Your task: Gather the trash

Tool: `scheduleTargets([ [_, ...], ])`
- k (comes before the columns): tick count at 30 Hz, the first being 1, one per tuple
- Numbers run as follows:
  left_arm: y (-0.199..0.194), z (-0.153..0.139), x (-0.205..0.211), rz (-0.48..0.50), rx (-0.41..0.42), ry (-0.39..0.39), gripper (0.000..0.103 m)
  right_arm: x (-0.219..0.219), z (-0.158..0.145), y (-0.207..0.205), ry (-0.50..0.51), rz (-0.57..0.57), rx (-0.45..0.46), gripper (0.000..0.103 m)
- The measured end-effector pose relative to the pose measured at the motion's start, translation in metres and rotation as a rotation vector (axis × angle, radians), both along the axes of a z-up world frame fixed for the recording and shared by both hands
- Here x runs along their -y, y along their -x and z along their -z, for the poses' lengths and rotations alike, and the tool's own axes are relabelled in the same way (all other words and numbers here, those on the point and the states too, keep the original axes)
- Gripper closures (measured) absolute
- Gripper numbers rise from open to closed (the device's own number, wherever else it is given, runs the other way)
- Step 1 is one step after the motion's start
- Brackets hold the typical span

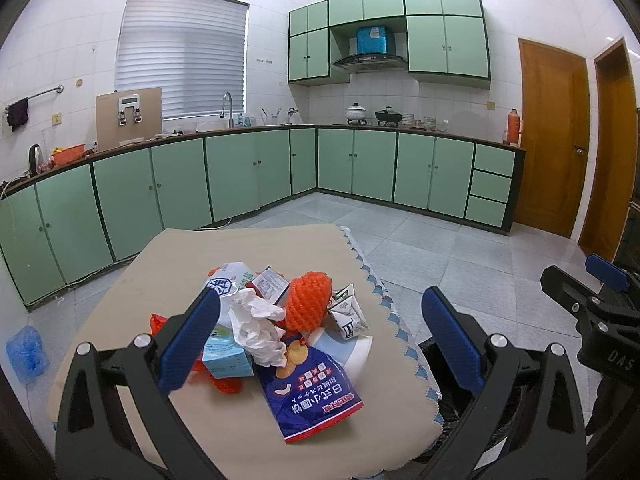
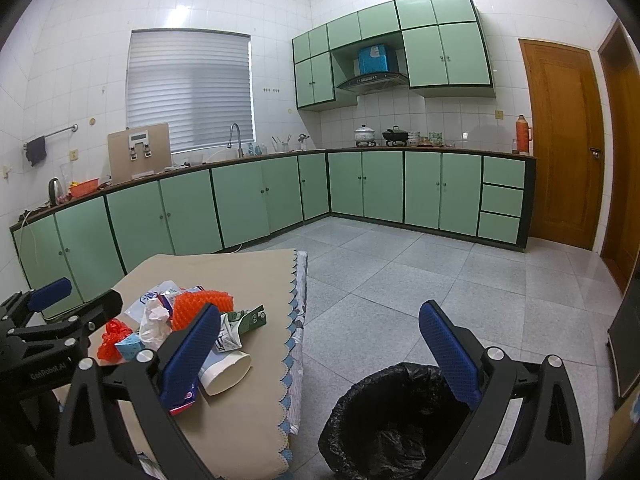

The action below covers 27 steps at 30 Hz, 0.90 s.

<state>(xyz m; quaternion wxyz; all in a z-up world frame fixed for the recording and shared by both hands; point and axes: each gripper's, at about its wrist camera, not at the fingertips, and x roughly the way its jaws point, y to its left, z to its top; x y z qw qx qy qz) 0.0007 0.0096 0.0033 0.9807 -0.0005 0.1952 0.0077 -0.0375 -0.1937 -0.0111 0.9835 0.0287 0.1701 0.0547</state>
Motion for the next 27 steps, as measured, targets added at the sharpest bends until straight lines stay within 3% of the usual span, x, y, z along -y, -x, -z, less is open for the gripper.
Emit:
scheduleTargets([
  [27, 0.0021, -0.0002, -0.0028, -0.002, -0.002, -0.002, 0.006, -0.0012, -0.0017, 0.003, -0.009, 0.002, -0.002, 0.006],
])
